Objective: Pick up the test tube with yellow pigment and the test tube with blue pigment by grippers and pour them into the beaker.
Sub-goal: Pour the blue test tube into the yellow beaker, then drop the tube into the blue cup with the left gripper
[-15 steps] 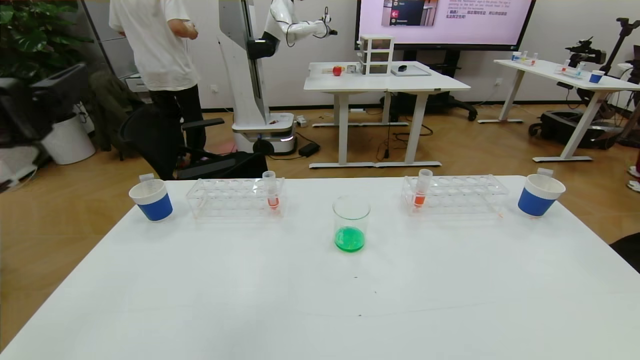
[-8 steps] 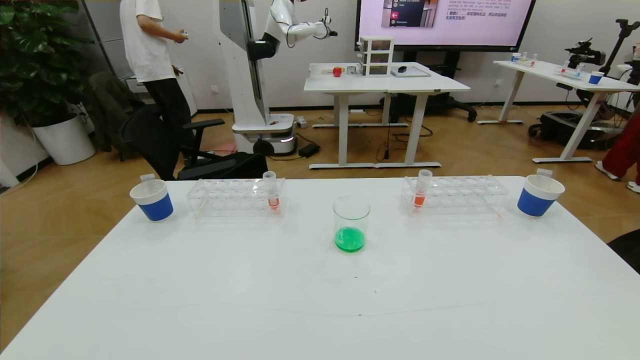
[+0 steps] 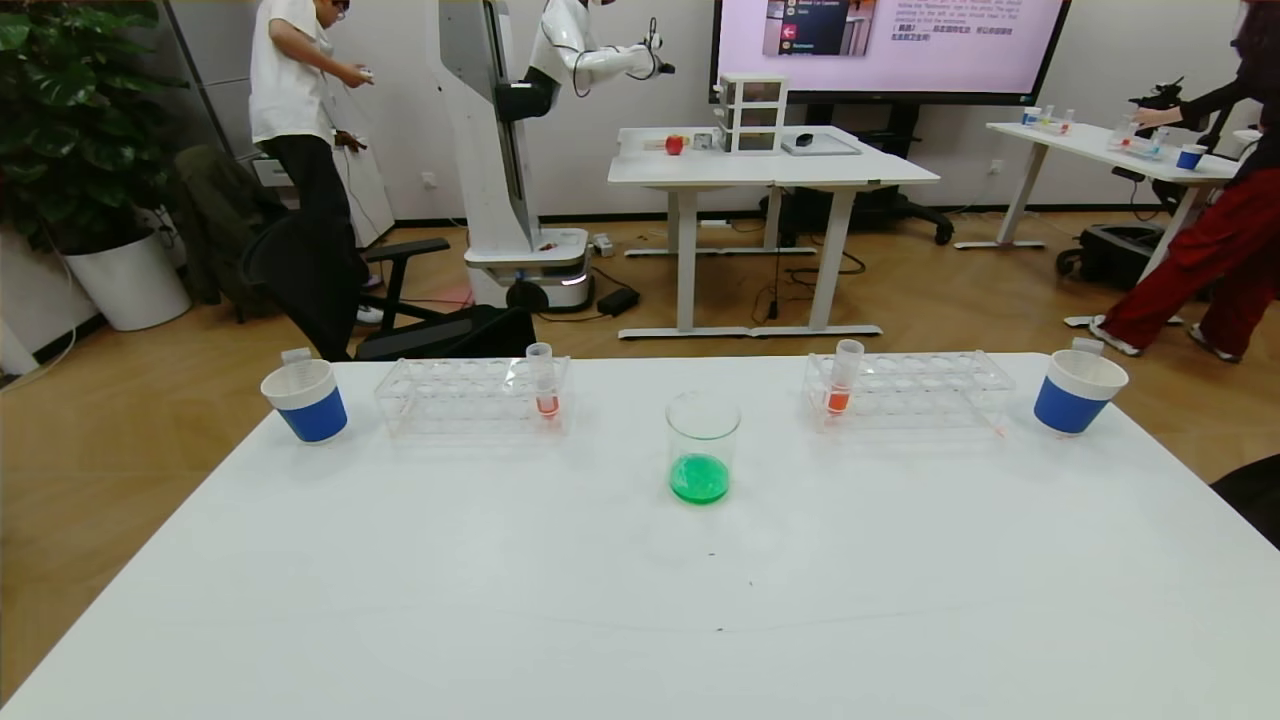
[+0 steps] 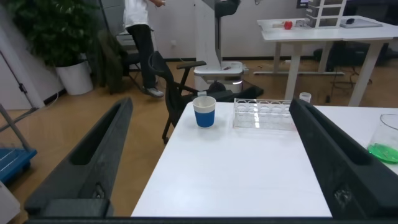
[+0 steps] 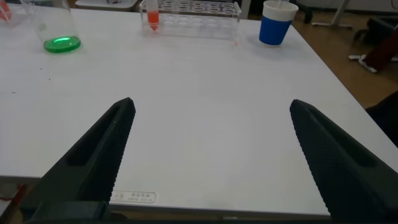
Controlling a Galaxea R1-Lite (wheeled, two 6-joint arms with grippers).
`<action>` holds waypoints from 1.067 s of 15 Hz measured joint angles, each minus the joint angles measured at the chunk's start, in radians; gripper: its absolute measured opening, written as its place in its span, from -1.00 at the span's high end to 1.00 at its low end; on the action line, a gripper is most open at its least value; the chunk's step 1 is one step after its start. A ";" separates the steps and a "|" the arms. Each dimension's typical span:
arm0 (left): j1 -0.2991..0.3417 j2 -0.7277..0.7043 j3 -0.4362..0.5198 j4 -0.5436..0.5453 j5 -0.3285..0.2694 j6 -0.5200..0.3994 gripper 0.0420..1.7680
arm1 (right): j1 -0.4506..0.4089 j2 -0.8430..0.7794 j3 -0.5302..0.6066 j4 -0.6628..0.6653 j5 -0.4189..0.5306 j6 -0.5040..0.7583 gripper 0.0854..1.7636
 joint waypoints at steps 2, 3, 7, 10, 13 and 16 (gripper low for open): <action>0.058 -0.017 0.004 0.008 -0.087 0.004 -0.98 | 0.000 0.000 0.000 0.000 0.000 0.000 -0.97; 0.096 -0.034 0.020 0.019 -0.126 0.002 -0.98 | 0.000 0.000 0.000 0.000 0.000 0.000 -0.97; 0.104 -0.169 0.139 0.025 -0.235 -0.035 -0.98 | 0.000 0.000 0.000 0.000 0.000 0.000 -0.97; 0.097 -0.256 0.306 0.005 -0.281 -0.073 -0.98 | 0.000 0.000 0.000 0.000 0.000 0.000 -0.97; 0.096 -0.281 0.512 -0.087 -0.282 -0.092 -0.98 | 0.000 0.000 0.000 0.000 0.000 0.000 -0.97; 0.096 -0.286 0.712 -0.263 -0.293 -0.082 -0.98 | 0.000 0.000 0.000 0.000 0.000 0.000 -0.97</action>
